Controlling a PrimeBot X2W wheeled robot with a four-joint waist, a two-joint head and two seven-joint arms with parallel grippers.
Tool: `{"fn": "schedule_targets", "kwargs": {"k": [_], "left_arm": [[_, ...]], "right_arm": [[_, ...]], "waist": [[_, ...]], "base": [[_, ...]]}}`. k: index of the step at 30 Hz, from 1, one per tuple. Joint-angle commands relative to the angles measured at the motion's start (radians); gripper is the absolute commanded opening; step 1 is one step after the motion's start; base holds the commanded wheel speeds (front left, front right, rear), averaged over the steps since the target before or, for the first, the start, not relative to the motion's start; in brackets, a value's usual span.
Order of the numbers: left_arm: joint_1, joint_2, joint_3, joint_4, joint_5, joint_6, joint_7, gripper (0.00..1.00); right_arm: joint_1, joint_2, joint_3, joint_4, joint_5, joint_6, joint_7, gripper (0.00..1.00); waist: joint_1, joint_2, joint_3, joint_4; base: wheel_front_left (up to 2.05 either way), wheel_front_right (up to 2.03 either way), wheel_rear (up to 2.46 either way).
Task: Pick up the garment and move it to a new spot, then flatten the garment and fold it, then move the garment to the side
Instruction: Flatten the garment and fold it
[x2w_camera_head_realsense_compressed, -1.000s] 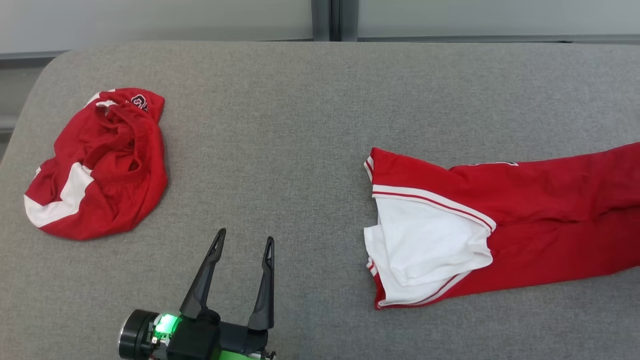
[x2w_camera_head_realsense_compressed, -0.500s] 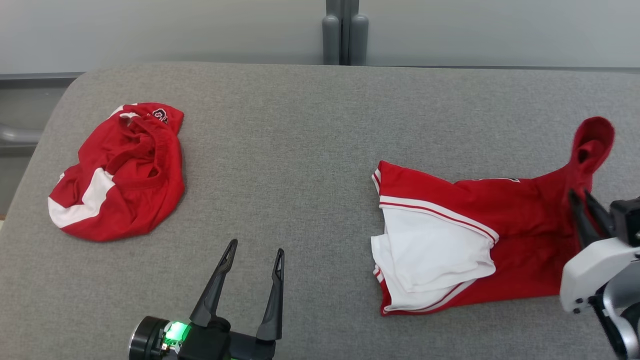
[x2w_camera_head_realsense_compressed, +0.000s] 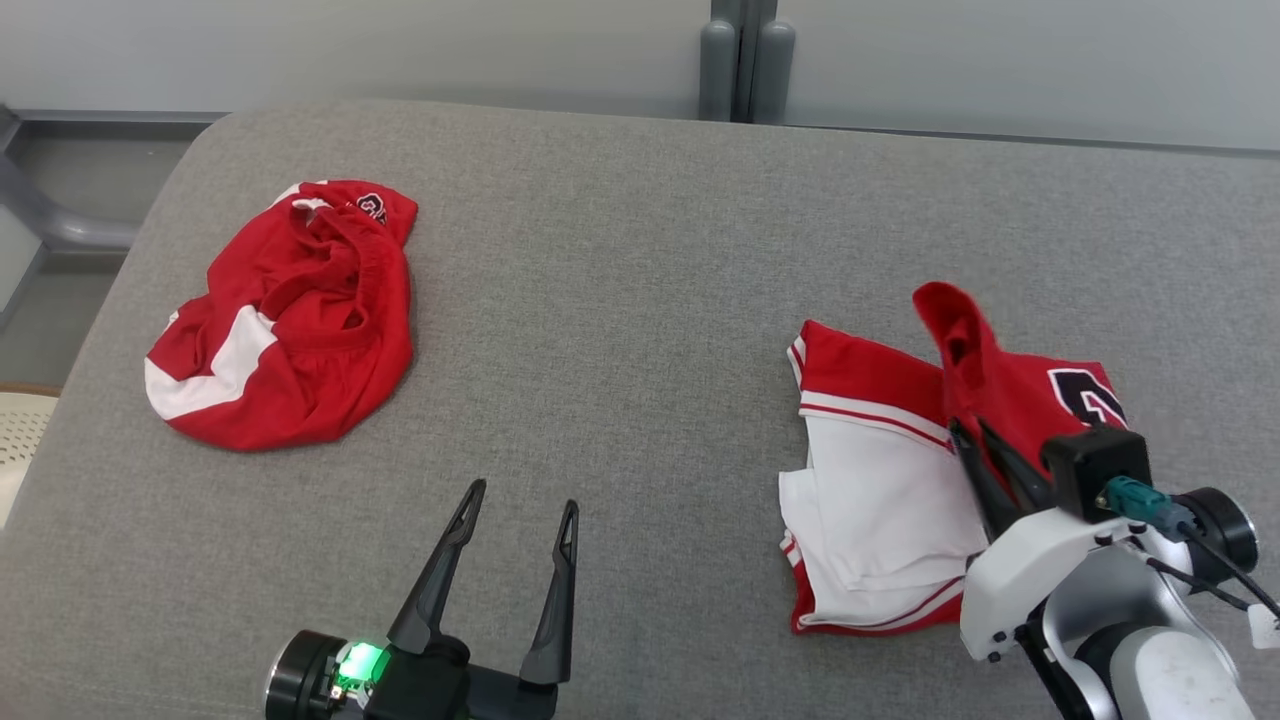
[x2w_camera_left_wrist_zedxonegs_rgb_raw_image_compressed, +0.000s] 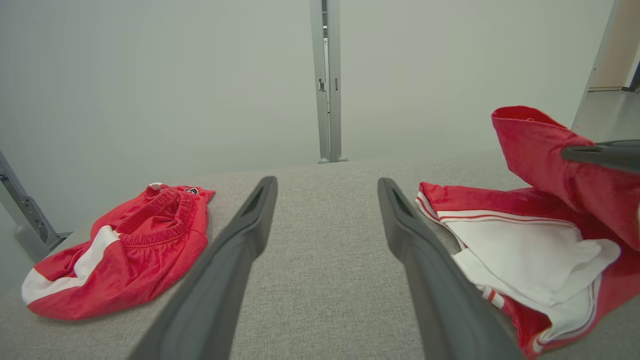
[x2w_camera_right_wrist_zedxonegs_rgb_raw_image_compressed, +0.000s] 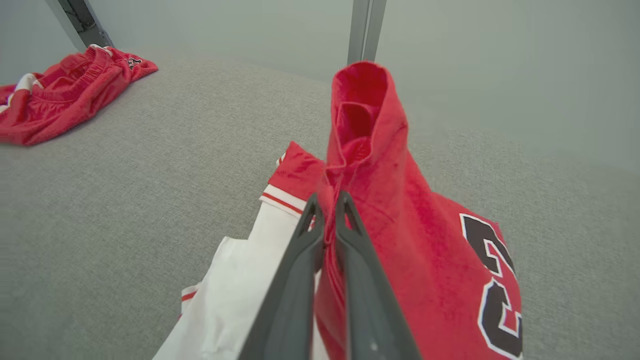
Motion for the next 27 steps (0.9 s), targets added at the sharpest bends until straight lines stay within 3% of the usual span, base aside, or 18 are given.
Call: {"fn": "schedule_targets", "kwargs": {"k": [1,8,9,10,11,12,13,18,22,27], "left_arm": [[-0.009,0.001,0.002,0.002,-0.008,-0.002,-0.003,1.00],[-0.022,0.000,0.001,0.008,-0.015,0.005,-0.003,1.00],[-0.024,0.000,0.000,0.009,-0.017,0.007,-0.003,1.00],[-0.025,0.000,-0.001,0.009,-0.018,0.006,-0.003,1.00],[-0.026,0.000,-0.003,0.010,-0.017,0.005,-0.003,1.00],[-0.028,0.000,-0.004,0.011,-0.015,0.005,-0.003,1.00],[-0.031,0.000,-0.005,0.013,-0.014,0.005,-0.003,1.00],[-0.025,0.000,0.001,0.022,-0.017,0.012,-0.003,1.00],[-0.008,0.000,0.011,0.005,-0.019,0.022,-0.003,1.00],[0.034,0.000,0.057,0.003,-0.070,0.069,-0.001,1.00]], "right_arm": [[-0.015,0.004,0.008,0.015,0.006,-0.002,-0.012,0.00],[-0.042,0.029,0.074,0.101,0.022,-0.002,-0.022,0.00],[-0.046,0.034,0.082,0.117,0.029,-0.002,-0.024,0.04],[-0.051,0.039,0.085,0.130,0.031,-0.002,-0.028,0.13],[-0.059,0.043,0.089,0.146,0.030,-0.002,-0.033,0.29],[-0.064,0.047,0.090,0.155,0.032,-0.002,-0.039,0.92],[-0.072,0.053,0.090,0.162,0.040,-0.002,-0.054,1.00],[-0.087,0.064,0.101,0.164,0.103,-0.002,-0.110,1.00],[-0.076,0.018,0.103,0.156,0.132,-0.002,-0.168,1.00],[-0.043,-0.027,0.115,0.185,0.158,-0.002,-0.287,1.00]], "waist": [[0.0000,0.0000,0.006,0.007],[0.0000,0.0000,0.021,0.014],[0.0000,0.0000,0.024,0.015],[0.0000,0.0000,0.026,0.015],[0.0000,0.0000,0.027,0.015],[0.0000,0.0000,0.029,0.016],[0.0000,0.0000,0.030,0.016],[0.0000,0.0000,0.014,0.005],[0.0000,0.0000,-0.027,-0.020],[0.0000,0.0000,-0.081,-0.063]], "base": [[0.00,0.00,0.00],[0.00,0.00,0.00],[0.00,0.00,0.00],[0.00,0.00,0.00],[0.00,0.00,0.00],[0.00,0.00,0.00],[0.00,0.00,0.00],[0.00,0.00,0.00],[0.00,0.00,0.00],[0.00,0.00,0.00]]}}
